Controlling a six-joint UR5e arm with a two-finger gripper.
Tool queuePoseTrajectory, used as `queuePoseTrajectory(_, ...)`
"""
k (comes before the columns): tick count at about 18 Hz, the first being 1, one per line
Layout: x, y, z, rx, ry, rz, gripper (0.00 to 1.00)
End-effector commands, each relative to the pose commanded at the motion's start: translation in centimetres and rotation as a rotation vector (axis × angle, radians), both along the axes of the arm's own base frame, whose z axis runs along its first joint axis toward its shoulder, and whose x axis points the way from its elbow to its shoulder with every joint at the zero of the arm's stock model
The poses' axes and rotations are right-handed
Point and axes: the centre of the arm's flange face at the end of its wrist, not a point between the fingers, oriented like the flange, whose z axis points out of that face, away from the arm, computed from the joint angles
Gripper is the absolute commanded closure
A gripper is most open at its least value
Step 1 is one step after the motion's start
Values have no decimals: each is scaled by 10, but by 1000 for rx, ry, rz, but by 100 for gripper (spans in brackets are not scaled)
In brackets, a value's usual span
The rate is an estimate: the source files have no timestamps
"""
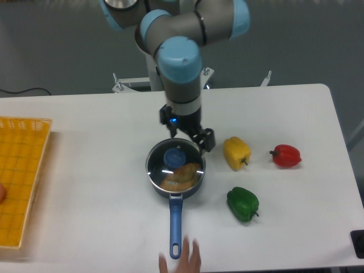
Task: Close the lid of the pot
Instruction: 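Open the gripper and lift it off the lid knob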
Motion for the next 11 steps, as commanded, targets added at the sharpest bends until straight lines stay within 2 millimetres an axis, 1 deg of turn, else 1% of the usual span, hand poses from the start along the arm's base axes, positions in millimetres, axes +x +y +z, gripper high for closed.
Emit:
queuePoseTrajectory(3,-37,-29,10,-14,30,-122,0)
queuePoseTrajectory(4,-54,-44,11,-29,22,-157,0)
queuePoseTrajectory(5,-66,-54,15,-34,24,-171,0)
queuePoseTrajectory(8,-91,-73,10,-87,30,-209,0)
queuePoseTrajectory(9,-97,-77,6,-110,27,-222,0)
queuePoseTrajectory(11,-107,-89,7,-121,29,-243,0)
